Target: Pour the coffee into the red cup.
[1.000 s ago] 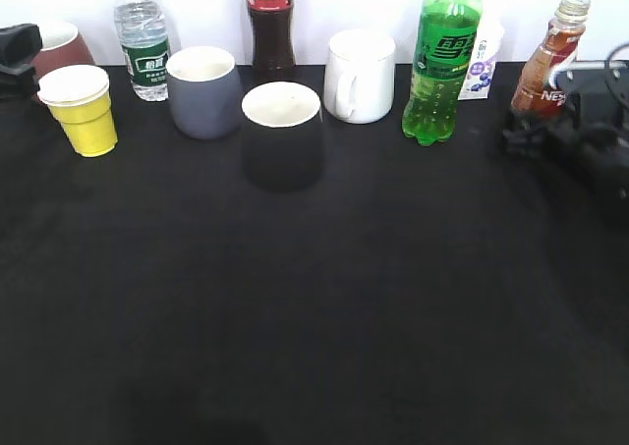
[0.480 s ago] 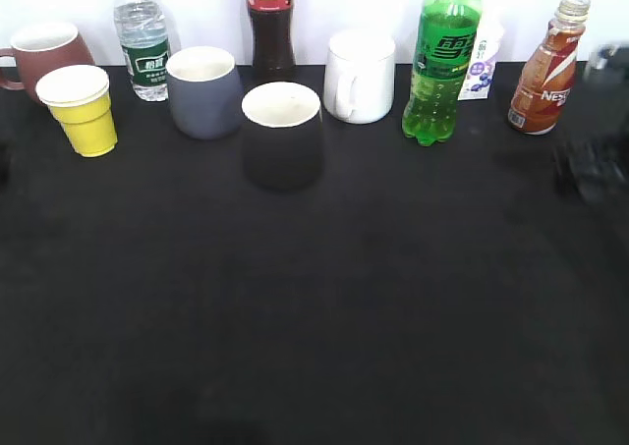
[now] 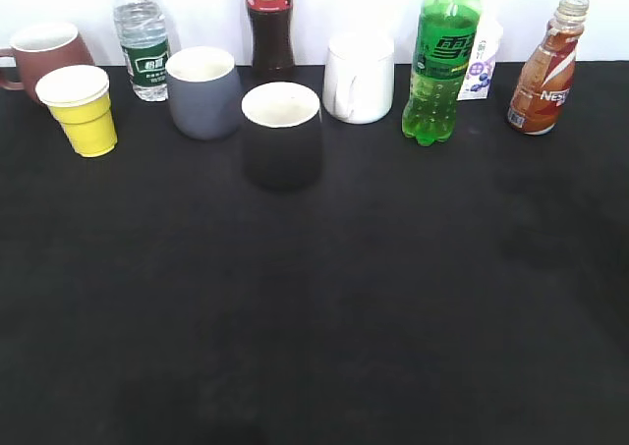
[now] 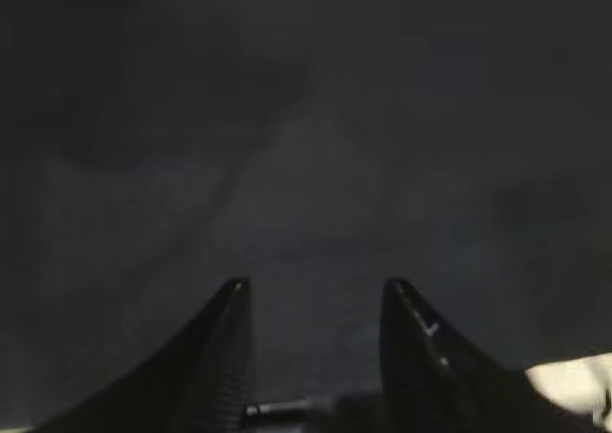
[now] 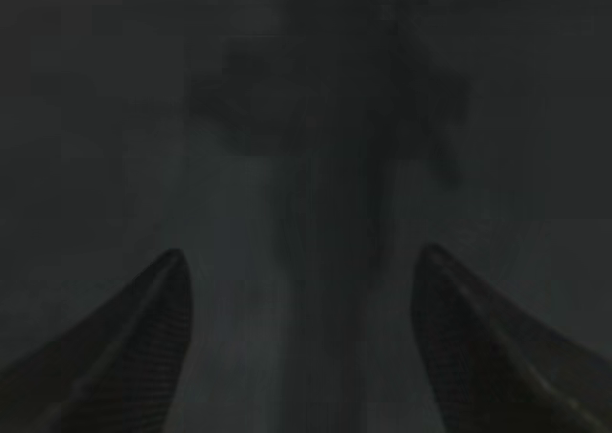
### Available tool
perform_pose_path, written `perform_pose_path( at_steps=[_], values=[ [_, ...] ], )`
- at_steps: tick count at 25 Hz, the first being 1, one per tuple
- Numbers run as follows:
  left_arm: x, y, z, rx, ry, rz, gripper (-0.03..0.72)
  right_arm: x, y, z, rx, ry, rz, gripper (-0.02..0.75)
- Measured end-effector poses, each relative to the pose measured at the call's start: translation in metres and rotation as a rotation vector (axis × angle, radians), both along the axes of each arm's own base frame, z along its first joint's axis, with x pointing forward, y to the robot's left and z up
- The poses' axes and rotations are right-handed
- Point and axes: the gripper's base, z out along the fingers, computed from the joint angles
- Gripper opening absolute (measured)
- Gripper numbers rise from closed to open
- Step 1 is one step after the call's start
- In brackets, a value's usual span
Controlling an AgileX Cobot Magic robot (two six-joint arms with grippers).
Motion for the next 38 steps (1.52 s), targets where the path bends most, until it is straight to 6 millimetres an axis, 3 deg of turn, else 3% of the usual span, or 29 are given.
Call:
perform_pose_path(
  at_steps=[2,3,4,6,9,12,15,32,38],
  values=[
    [-0.044,0.005,0.029,-0.024,-0.237,-0.004,0.342,-0.039,-0.003,0.033,0.019,-0.146,0.001,0.557],
    [-0.064,0.007,0.037,-0.027,-0.332,-0.005,0.350,-0.058,-0.004,0.040,0.034,-0.196,0.001,0.557],
    [-0.082,0.010,0.043,-0.028,-0.417,-0.004,0.382,-0.066,-0.005,0.040,0.036,-0.209,0.001,0.557],
    [-0.112,0.014,0.048,-0.032,-0.554,-0.002,0.475,-0.105,-0.008,0.034,0.046,-0.276,0.001,0.557],
    [-0.126,0.016,0.029,-0.032,-0.578,-0.003,0.495,-0.157,-0.013,0.001,0.061,-0.339,-0.010,0.556],
    [-0.120,0.016,-0.005,-0.008,-0.471,-0.003,0.491,-0.191,-0.018,-0.029,0.055,-0.453,-0.018,0.556],
    [-0.114,0.019,-0.007,0.025,-0.519,0.010,0.463,-0.196,-0.020,-0.043,0.036,-0.466,-0.027,0.556],
    [-0.107,0.022,-0.012,0.065,-0.578,0.020,0.450,-0.196,-0.020,-0.043,0.035,-0.472,-0.027,0.555],
    [-0.128,0.024,-0.009,0.051,-0.709,0.029,0.450,-0.211,-0.022,-0.041,0.031,-0.575,-0.080,0.555]
  ],
)
